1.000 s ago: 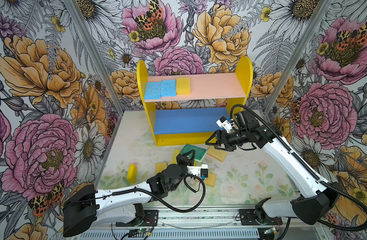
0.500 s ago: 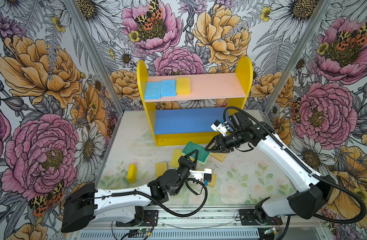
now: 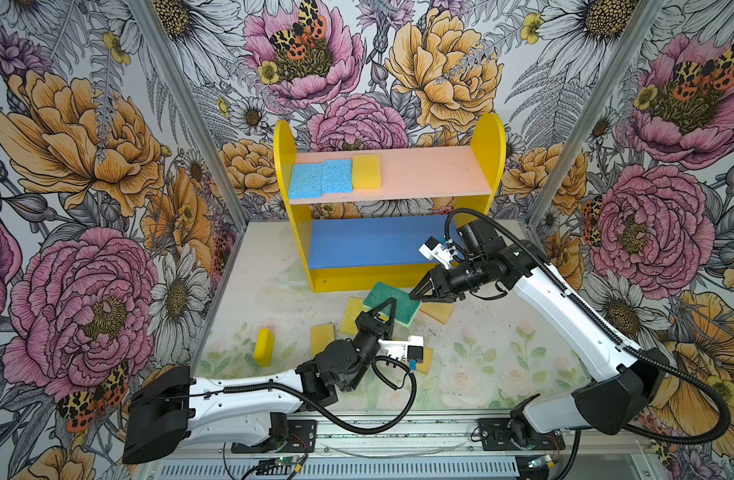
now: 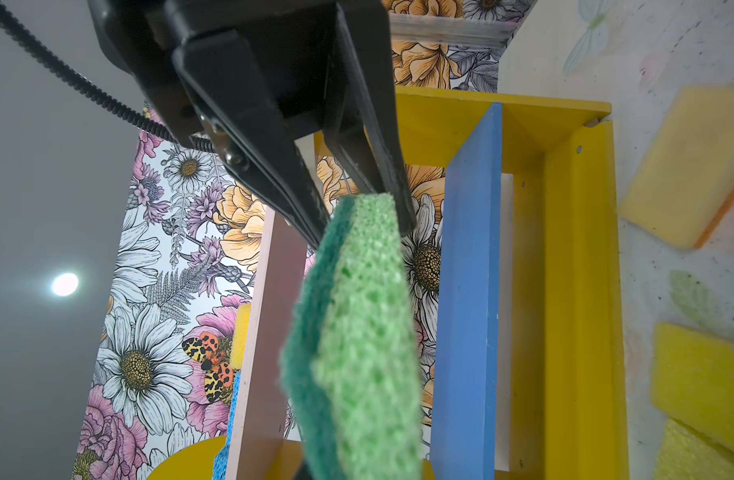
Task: Place and organize the cleaning sponges onto the shelf
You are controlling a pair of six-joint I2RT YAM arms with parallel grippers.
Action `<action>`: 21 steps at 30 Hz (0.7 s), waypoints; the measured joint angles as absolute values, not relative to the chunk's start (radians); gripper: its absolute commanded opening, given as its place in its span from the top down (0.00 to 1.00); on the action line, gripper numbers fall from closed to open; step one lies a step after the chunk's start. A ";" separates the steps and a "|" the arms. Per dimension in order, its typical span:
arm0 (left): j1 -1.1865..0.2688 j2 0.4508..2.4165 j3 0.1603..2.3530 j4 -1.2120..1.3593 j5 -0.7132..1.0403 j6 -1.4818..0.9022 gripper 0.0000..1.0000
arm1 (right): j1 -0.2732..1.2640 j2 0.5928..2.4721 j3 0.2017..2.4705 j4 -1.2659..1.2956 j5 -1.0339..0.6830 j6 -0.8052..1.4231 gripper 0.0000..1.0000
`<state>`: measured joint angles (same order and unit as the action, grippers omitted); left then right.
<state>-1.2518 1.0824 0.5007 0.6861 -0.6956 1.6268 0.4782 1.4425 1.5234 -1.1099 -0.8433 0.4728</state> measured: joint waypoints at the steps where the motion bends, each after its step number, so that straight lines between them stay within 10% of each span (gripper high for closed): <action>1: -1.250 1.082 0.501 0.687 -0.696 1.626 1.00 | 0.478 1.443 1.523 -1.110 -0.847 0.473 0.63; 14: -1.220 1.082 0.492 0.702 -0.692 1.612 1.00 | 0.481 1.442 1.525 -1.080 -0.888 0.505 0.93; 21: -1.205 1.083 0.473 0.736 -0.681 1.586 0.80 | 0.485 1.440 1.538 -1.064 -0.883 0.527 1.00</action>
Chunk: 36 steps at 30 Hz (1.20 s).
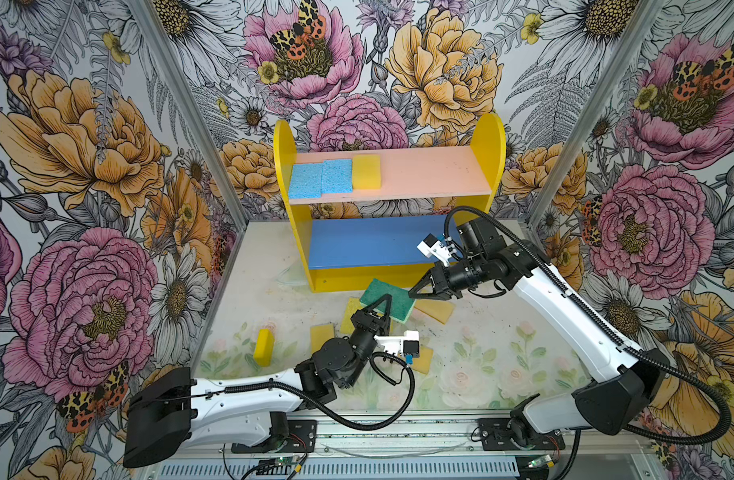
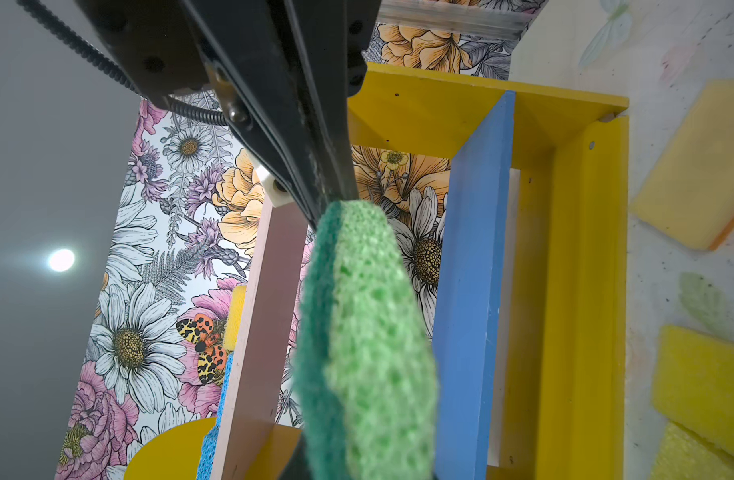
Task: Place and organize the cleaning sponges onto the shelf
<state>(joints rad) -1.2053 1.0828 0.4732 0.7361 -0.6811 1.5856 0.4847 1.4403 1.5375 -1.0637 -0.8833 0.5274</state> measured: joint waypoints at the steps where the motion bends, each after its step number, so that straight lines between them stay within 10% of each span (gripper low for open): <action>1: -1.203 1.083 0.470 0.743 -0.681 1.581 0.66 | 0.486 1.440 1.546 -1.064 -0.881 0.532 1.00; 5: -1.187 1.080 0.453 0.754 -0.685 1.564 0.01 | 0.488 1.440 1.591 -1.065 -0.857 0.542 1.00; 24: -1.306 0.771 0.548 0.679 -0.812 1.341 0.01 | 0.512 1.518 1.932 -1.065 -0.639 0.558 1.00; 36: -1.280 0.584 0.939 0.076 -1.016 0.565 0.01 | 0.503 1.673 2.361 -1.058 -0.513 0.625 1.00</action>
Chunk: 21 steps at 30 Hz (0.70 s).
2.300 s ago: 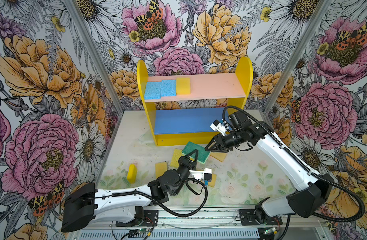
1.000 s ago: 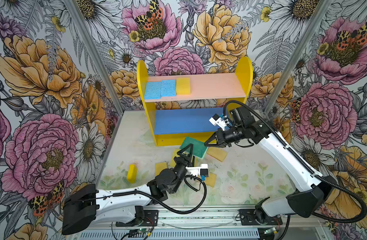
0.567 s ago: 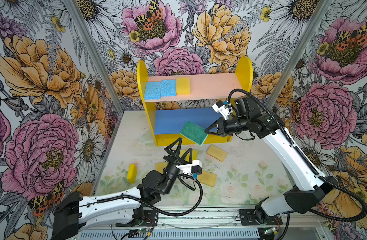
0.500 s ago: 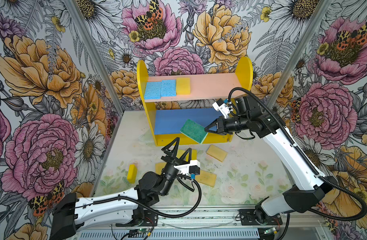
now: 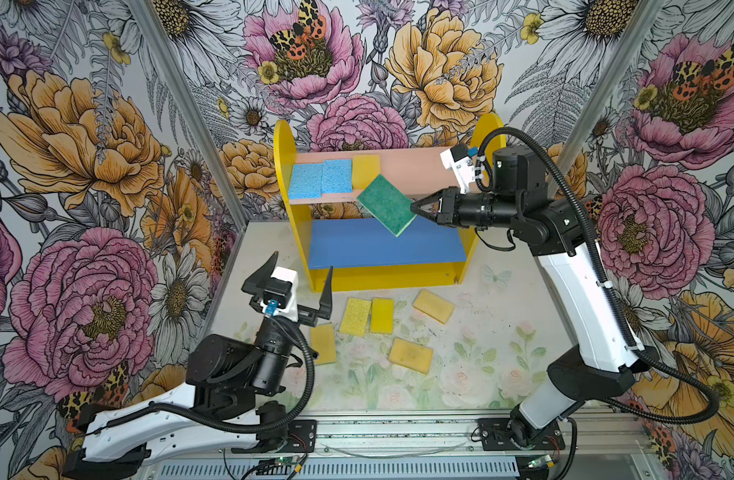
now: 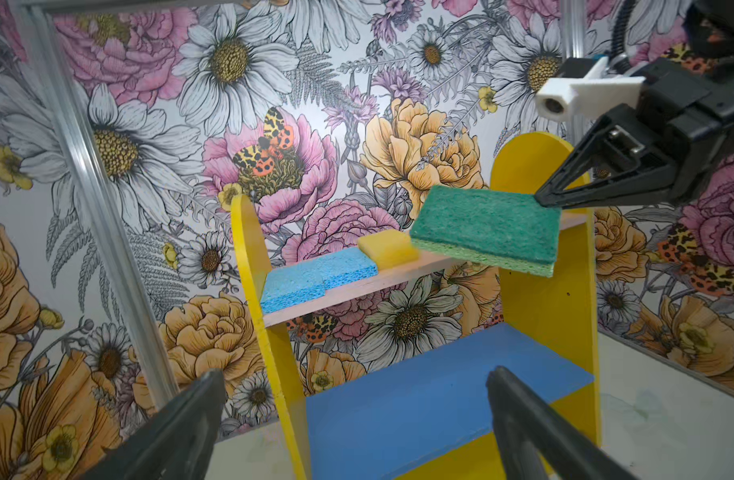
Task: Place and organize the cleaning sponges onto the shelf
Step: 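Lift the green sponge to the top shelf with the right gripper while the left withdraws, then lower the green sponge onto the shelf beside the yellow sponge with the right gripper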
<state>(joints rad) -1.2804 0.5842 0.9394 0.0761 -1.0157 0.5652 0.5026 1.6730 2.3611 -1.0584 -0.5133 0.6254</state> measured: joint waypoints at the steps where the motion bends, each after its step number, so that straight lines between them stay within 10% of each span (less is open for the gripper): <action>1: -1.240 0.581 0.992 -0.025 -1.006 0.449 0.01 | 0.498 1.696 2.405 -1.056 -0.490 0.640 1.00; 8: -0.841 0.681 1.192 -0.532 -0.685 -0.065 0.01 | 0.457 1.861 2.627 -1.040 -0.326 0.765 1.00; 21: -0.205 0.888 1.099 -0.832 0.131 -0.336 0.01 | 0.413 2.045 2.700 -1.004 -0.161 0.932 1.00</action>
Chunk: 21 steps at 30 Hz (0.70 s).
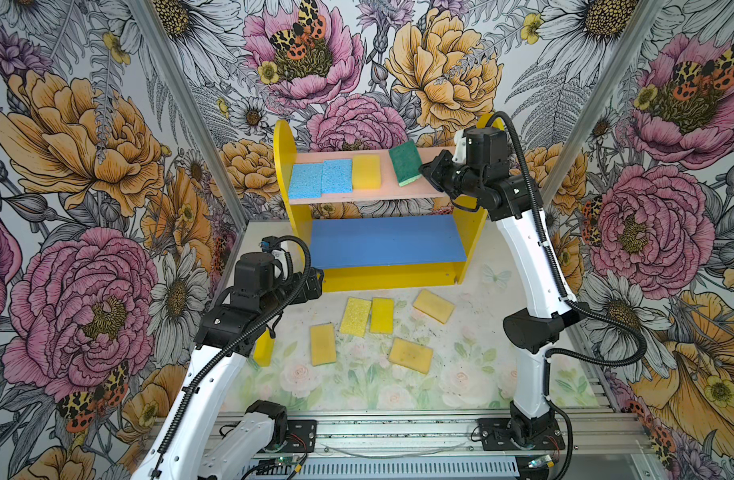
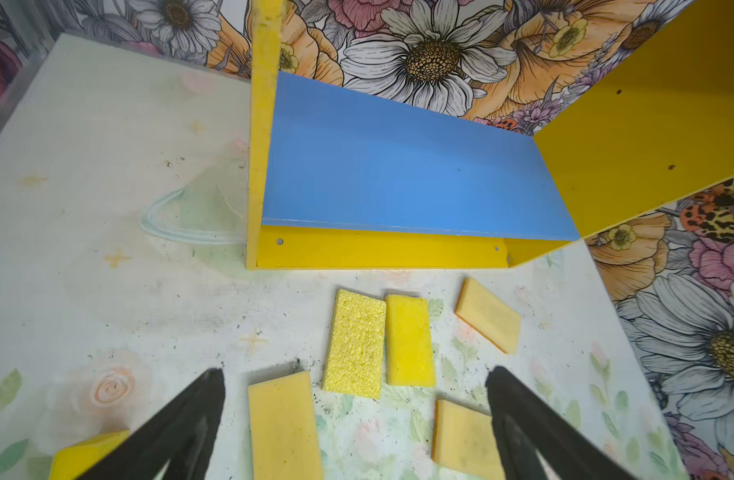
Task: Place and organize the cleaning sponges onto the shelf
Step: 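Lower the green sponge onto the shelf beside the yellow sponge with the right gripper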
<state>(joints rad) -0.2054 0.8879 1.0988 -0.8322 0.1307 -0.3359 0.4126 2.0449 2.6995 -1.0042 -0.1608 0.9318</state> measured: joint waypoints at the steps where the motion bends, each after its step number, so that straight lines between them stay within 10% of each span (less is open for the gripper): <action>1: -0.185 0.874 1.091 -0.835 0.163 -0.342 0.01 | 0.412 2.047 2.700 -1.000 -0.156 0.945 1.00; 21: -0.093 0.807 1.065 -0.858 0.335 -0.342 0.01 | 0.453 2.099 2.704 -0.937 -0.190 1.030 1.00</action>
<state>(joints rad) -0.0929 0.8066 1.0653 -0.8581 0.3347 -0.3416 0.4534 2.0987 2.7041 -0.9375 -0.1902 1.0298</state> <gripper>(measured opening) 0.989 0.060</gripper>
